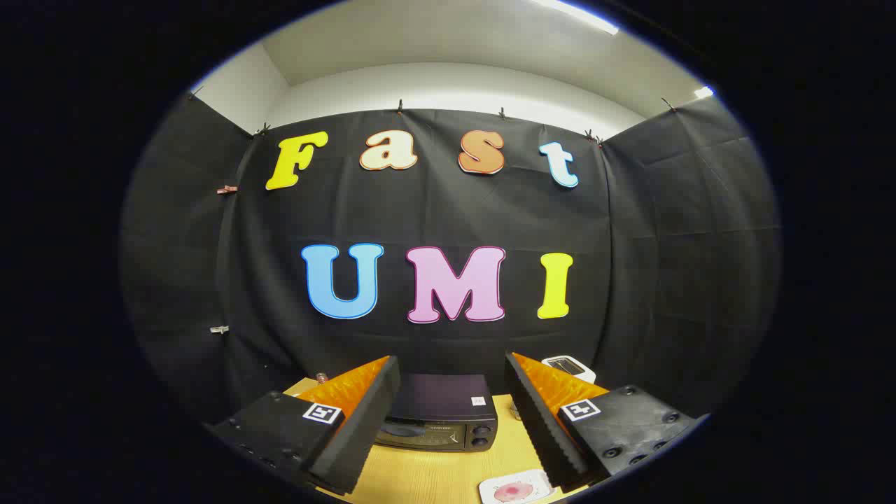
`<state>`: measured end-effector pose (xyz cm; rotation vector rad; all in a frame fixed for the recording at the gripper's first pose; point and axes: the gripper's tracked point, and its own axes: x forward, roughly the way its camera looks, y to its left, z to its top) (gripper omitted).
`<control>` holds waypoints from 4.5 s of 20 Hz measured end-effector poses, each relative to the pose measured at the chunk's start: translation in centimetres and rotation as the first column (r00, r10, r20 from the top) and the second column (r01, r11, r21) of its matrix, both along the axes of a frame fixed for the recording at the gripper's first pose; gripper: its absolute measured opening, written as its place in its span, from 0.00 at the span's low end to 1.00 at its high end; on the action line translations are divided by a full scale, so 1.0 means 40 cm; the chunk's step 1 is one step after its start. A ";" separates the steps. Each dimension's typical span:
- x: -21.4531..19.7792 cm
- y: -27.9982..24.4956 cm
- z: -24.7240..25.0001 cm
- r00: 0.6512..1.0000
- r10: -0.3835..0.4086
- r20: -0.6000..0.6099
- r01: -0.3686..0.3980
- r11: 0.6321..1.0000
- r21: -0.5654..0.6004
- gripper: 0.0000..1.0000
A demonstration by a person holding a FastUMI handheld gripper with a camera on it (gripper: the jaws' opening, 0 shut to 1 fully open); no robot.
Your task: Open the toaster oven, put the food inside, and close the toaster oven door.
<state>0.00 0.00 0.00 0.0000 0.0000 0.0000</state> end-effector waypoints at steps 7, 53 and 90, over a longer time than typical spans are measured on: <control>0.006 0.033 -0.035 0.999 0.023 -0.027 -0.022 0.999 0.023 0.97; 0.418 0.210 -0.650 0.879 -0.044 -0.476 0.053 0.999 0.005 0.98; 0.102 0.222 -0.979 0.584 -0.030 -0.811 0.082 0.996 0.022 0.99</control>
